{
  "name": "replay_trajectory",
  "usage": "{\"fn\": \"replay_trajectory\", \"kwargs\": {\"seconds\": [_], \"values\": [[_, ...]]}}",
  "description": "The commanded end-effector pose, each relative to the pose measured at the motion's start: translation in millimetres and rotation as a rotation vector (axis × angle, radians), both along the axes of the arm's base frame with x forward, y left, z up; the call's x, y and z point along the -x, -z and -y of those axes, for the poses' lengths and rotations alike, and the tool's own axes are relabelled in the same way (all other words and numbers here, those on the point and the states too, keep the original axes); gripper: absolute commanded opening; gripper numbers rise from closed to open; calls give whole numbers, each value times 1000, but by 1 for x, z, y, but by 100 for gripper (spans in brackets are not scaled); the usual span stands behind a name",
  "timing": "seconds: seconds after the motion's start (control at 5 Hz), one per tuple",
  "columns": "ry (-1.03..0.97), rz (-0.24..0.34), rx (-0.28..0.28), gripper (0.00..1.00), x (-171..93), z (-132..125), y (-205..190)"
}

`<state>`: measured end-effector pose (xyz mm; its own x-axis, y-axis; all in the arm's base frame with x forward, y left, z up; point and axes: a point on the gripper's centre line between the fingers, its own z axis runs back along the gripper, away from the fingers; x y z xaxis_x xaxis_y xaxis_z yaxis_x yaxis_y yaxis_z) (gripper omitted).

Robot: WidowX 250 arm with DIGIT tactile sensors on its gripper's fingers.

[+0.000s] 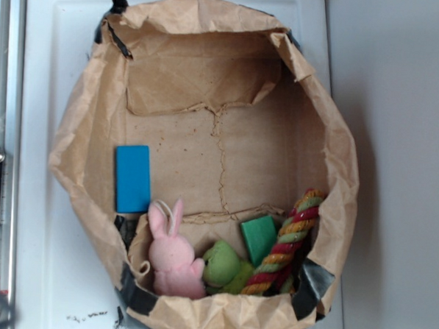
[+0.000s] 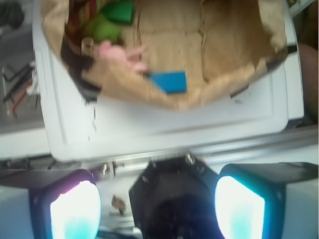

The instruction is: Grab the multicolored rope.

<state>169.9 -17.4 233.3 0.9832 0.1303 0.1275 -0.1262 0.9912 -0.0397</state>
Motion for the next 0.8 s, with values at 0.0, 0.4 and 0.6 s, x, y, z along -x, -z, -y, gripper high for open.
{"fn": "replay_trajectory", "kwargs": {"seconds": [0.0, 0.4, 0.6], "values": [[-116, 84, 34, 100, -58, -8, 15], [-300, 180, 202, 100, -89, -23, 39], [-332, 187, 229, 100, -99, -32, 49]]}}
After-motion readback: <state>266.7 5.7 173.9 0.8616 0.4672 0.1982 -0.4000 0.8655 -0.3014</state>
